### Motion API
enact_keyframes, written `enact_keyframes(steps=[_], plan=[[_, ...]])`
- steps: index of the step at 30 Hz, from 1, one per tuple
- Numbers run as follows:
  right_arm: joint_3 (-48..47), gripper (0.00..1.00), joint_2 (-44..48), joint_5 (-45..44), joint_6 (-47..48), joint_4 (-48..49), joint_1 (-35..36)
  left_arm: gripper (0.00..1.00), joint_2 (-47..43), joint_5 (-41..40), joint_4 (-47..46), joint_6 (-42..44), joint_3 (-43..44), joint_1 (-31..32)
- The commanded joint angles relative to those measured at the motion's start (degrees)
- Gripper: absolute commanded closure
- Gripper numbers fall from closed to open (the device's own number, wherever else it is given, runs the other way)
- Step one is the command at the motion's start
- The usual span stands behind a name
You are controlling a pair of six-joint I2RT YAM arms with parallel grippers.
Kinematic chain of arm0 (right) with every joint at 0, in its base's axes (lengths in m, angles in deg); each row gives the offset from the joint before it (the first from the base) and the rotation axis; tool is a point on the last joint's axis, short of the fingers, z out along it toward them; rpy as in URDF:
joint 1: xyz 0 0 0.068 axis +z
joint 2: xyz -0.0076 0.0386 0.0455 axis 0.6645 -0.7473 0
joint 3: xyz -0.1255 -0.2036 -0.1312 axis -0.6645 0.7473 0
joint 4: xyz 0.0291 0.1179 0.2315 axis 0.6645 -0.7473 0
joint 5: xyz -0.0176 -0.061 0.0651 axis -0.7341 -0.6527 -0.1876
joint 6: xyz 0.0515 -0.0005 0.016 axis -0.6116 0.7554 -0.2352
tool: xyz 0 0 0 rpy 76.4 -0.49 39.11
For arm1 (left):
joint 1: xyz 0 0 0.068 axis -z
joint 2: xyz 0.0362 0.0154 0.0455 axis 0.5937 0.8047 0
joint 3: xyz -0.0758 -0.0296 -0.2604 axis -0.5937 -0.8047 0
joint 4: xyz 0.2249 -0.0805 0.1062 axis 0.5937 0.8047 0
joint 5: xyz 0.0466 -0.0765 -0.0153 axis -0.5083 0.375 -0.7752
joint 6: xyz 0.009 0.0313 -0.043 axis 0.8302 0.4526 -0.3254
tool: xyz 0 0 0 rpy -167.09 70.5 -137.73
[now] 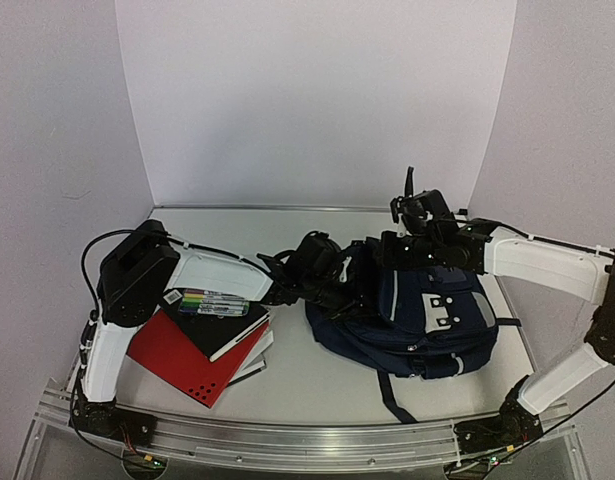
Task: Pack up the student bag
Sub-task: Place the personal item in the student bag.
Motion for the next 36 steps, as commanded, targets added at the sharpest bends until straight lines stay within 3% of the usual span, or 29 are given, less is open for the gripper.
enact_keyframes(steps=[1,4,9,21,27,36], plan=[[-5.19,1.0,0.6,0.87,0.4,9.5,0.4,0.98,1.81,3.55,-2.37,-0.77,3.73,1.6],[-5.06,1.0,0.79,0.5,0.45,9.48,0.36,0.91,0.88,2.71,-2.25,0.21,2.79,1.57],[-3.84,1.0,1.87,-0.59,0.37,9.43,0.36,0.71,-4.2,-1.92,2.78,5.19,0.86,1.11],[-1.09,1.0,4.28,-3.45,0.4,8.76,0.41,0.3,-24.92,-15.04,27.3,16.54,-5.72,-1.35],[-1.45,1.0,3.93,-3.53,0.54,8.56,0.35,0.17,-33.45,-19.76,36.75,19.11,-9.83,-4.12],[-1.98,1.0,2.61,-3.04,0.89,8.38,0.36,0.1,-47.41,-21.19,40.01,19.3,-20.42,-15.17]])
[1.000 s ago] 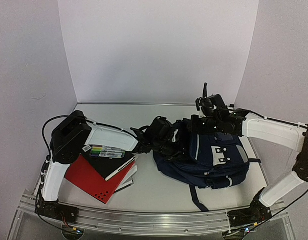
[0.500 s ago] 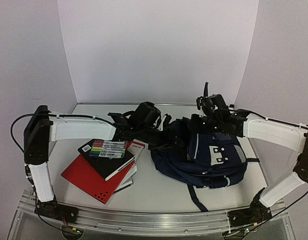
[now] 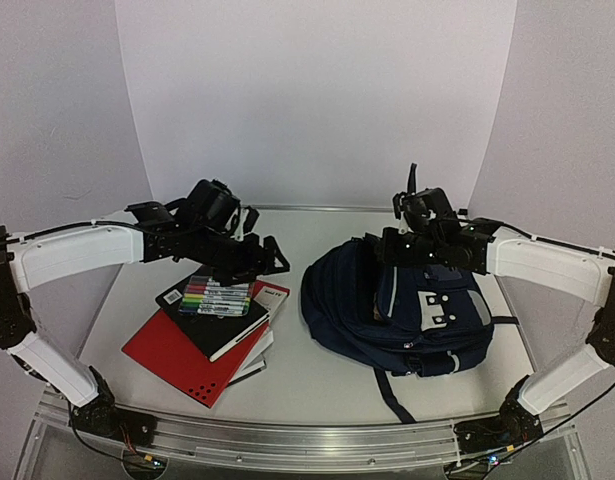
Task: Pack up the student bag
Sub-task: Place the personal item in the student bag, then adjust the student bag at the center of the board.
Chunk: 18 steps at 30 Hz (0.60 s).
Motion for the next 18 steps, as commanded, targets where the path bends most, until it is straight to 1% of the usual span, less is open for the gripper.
enact_keyframes(steps=[1,4,10,13,17,18], plan=[[-2.14,1.0,1.7,-0.46,1.34,7.14,0.39,0.09,-7.73,-2.55,2.62,1.97,-3.16,-4.56],[-2.34,1.0,0.87,2.45,3.01,7.14,0.45,0.07,-10.28,-1.45,3.32,2.68,-5.09,-8.5],[-1.64,1.0,-2.22,5.72,4.14,6.81,0.86,0.06,-12.53,0.83,4.57,4.06,-7.26,-14.81],[-1.77,1.0,-4.7,7.58,4.77,6.71,2.14,0.05,-12.64,2.54,3.19,4.09,-7.8,-15.99],[-3.39,1.0,-9.46,9.03,5.05,6.79,4.0,0.05,-10.33,6.02,0.3,3.73,-7.4,-16.12],[-3.88,0.99,-10.82,9.26,4.93,6.78,4.44,0.05,-9.59,6.45,-0.04,4.04,-6.86,-16.12]])
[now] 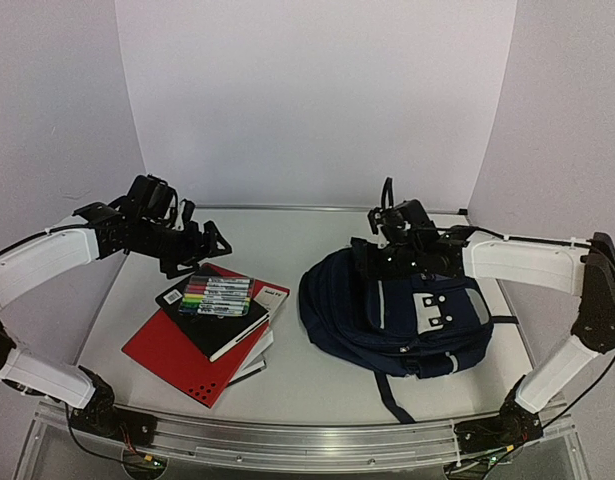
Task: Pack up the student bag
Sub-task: Adjust the student bag at the center of the board.
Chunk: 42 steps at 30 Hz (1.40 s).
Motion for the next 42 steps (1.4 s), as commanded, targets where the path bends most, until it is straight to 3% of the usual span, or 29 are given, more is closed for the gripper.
enact_keyframes(steps=[1,9,11,15,19,29,31,36,42], plan=[[-4.05,0.97,-5.5,3.94,1.14,4.27,2.9,0.05,2.26,4.53,-3.83,1.47,1.61,-0.05],[-5.95,0.64,-9.27,3.94,0.8,4.39,4.71,0.06,7.57,9.73,-9.28,3.9,6.81,0.03],[-5.45,0.53,-7.28,0.8,-0.42,4.28,4.71,0.07,10.17,11.58,-11.09,4.08,8.39,0.19],[-3.89,0.2,-1.58,-11.58,-3.24,1.17,4.02,0.07,14.99,14.04,-14.55,4.33,11.21,1.65],[0.34,0.03,4.5,-14.91,-7.3,-1.34,-1.54,0.07,20.35,14.27,-15.84,5.49,15.74,3.51],[14.21,0.02,12.91,-9.33,-16.1,-2.43,-22.79,0.16,38.15,11.76,-17.45,6.65,29.49,9.21],[15.45,0.02,13.77,-11.01,-19.07,-3.32,-24.15,0.2,41.87,10.09,-16.01,6.75,32.42,10.0],[20.0,0.02,20.72,-26.07,-28.13,-9.27,-24.42,0.2,47.28,6.89,-13.63,8.36,36.15,11.08],[26.0,0.02,24.27,-25.11,-35.12,-10.59,-24.7,0.15,51.73,8.72,-14.4,8.46,37.68,11.28]])
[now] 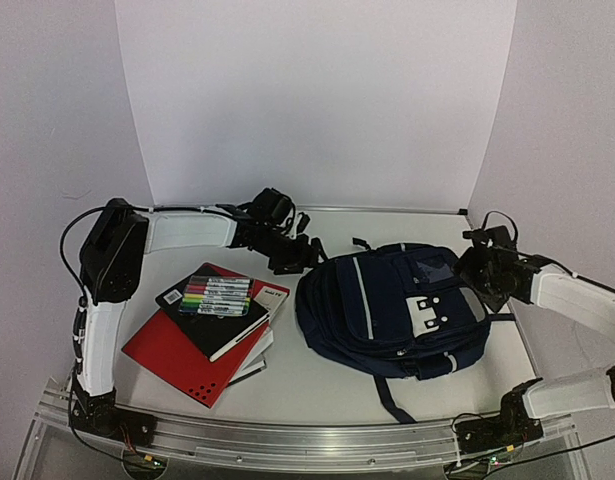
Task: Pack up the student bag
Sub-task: Adjust the student bag at the center of the board.
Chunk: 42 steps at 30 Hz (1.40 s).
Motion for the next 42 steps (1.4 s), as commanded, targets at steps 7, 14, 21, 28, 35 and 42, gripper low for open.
enact_keyframes(steps=[7,14,21,28,35,42], plan=[[9.34,0.04,3.68,4.19,-15.03,-1.28,-0.31,0.21,5.77,5.62,-4.65,-0.56,4.46,-0.19],[8.34,0.25,-2.89,9.77,-7.36,9.09,-0.28,0.55,8.87,8.96,-7.47,-3.17,5.66,0.74],[6.31,0.33,-11.91,9.35,2.57,27.03,-0.28,0.66,4.55,8.17,-8.34,-4.38,-1.99,4.8],[-9.35,0.24,-24.67,6.99,21.04,30.64,-0.34,0.66,-0.94,9.23,-9.8,-4.81,-8.2,12.07],[-23.13,0.1,-35.7,13.72,30.19,30.12,-0.37,0.64,-7.59,10.32,-10.15,-5.01,-13.64,16.64],[-23.61,0.03,-31.32,12.69,32.39,27.13,-0.28,0.48,-15.56,2.69,-4.52,-3.06,-15.84,15.96]])
